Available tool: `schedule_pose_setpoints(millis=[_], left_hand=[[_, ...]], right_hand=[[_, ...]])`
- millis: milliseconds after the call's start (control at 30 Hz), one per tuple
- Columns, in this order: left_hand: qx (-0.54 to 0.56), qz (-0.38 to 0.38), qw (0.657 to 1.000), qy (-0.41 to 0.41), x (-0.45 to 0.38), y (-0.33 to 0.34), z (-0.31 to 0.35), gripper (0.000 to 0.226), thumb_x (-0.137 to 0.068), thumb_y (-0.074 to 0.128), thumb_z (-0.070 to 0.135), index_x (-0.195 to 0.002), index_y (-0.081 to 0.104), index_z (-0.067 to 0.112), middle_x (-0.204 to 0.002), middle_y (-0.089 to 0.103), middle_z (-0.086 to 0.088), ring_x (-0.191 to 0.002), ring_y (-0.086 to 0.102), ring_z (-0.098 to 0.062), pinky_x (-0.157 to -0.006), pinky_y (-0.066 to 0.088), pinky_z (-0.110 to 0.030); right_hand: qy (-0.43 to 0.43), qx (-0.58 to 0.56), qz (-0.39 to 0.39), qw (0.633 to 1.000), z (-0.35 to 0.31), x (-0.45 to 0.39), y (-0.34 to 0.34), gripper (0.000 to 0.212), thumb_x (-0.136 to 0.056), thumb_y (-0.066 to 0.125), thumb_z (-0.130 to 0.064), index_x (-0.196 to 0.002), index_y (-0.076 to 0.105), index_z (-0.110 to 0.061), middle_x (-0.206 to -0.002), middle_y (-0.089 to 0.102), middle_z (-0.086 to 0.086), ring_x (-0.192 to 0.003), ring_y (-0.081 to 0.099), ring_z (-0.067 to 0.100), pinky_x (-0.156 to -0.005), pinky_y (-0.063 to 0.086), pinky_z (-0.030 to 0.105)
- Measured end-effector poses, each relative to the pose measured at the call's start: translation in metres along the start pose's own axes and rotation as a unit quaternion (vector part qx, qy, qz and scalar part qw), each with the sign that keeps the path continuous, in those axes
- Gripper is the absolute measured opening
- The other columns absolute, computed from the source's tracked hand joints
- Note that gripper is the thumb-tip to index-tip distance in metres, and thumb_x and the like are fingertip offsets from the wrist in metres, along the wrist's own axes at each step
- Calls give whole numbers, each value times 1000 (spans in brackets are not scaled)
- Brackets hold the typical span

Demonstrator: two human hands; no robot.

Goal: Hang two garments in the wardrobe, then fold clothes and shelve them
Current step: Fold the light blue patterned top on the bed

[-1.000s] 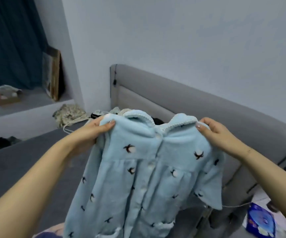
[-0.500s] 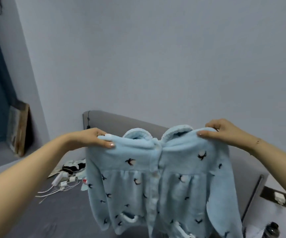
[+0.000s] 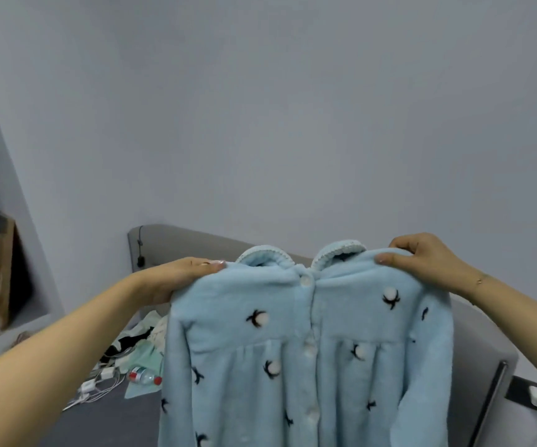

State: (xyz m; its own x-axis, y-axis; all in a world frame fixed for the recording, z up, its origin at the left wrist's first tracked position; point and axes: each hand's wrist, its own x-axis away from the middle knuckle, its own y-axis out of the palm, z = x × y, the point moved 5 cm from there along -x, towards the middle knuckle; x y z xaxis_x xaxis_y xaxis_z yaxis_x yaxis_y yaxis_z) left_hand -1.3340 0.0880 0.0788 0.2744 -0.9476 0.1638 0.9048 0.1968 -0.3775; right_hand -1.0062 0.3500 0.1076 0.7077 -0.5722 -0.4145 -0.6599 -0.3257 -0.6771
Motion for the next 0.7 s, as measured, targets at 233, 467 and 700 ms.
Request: schedule_pose_setpoints(millis=[233, 467, 700], left_hand=[[-87, 242, 965, 57, -73, -28, 33, 32, -98, 56, 28, -101, 67, -2, -92, 65, -9, -86, 57, -20, -72, 44, -30], [-51, 304, 944, 115, -82, -50, 65, 28, -99, 55, 23, -94, 64, -4, -85, 57, -9, -83, 48, -18, -71, 38, -29], [-26, 306, 948, 88, -21, -69, 6, 23, -99, 54, 32, -92, 72, 19, -81, 64, 8, -73, 53, -5, -59, 43, -15]], right_hand=[[1, 80, 99, 992, 27, -48, -2, 27, -86, 64, -49, -72, 65, -27, -70, 66, -9, -72, 61, 15, -67, 47, 37], [-17, 75, 139, 987, 8, -62, -19, 34, -86, 63, -54, -66, 61, -27, -65, 63, -9, -68, 58, 12, -64, 46, 35], [-54, 20, 94, 994, -40, -2, 44, 32, -89, 61, -47, -68, 65, -25, -63, 61, -7, -60, 54, 8, -60, 41, 26]])
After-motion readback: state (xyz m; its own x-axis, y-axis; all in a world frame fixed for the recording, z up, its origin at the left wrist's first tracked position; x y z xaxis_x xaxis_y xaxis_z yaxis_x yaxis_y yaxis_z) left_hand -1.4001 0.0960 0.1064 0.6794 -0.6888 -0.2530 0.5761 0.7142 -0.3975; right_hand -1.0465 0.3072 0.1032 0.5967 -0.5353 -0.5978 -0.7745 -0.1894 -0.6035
